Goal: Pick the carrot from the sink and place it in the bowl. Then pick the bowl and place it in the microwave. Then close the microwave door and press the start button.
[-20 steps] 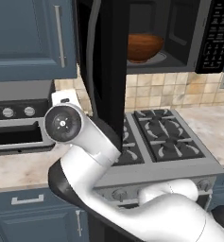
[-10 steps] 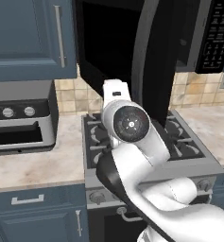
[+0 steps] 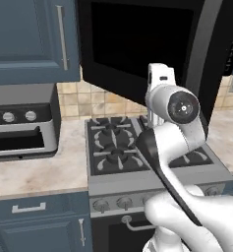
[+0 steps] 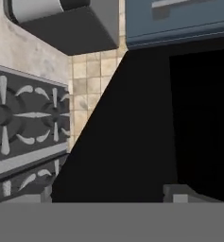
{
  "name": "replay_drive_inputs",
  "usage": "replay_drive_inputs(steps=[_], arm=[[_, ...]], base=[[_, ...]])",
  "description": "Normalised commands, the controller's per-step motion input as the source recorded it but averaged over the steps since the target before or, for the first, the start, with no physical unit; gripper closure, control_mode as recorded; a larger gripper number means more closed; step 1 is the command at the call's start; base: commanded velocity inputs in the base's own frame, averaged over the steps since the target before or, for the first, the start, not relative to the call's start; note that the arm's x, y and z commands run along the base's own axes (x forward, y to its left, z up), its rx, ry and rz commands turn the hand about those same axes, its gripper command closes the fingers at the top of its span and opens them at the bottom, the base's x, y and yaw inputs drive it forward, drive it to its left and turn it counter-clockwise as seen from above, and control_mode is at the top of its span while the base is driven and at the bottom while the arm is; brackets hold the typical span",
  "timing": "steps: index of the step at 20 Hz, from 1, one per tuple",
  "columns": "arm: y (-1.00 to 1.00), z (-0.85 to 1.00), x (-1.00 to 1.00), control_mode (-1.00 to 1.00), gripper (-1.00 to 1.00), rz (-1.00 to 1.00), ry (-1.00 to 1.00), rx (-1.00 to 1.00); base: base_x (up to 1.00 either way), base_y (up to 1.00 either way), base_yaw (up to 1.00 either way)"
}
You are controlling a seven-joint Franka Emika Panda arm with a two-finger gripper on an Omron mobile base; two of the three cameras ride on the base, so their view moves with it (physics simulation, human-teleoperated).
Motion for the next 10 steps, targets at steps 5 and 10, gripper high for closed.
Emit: replay_drive_inputs(steps=[5,10], arm=[[-0.67,0.28,0.97,-1.00,-1.00,-0.21,0.00,0.00],[-0.45,0.01,1.00,-1.00,-1.00,-0.17,0.00,0.00]], base=[[0.00,0.00,0.00],[0.00,0.00,0.00]])
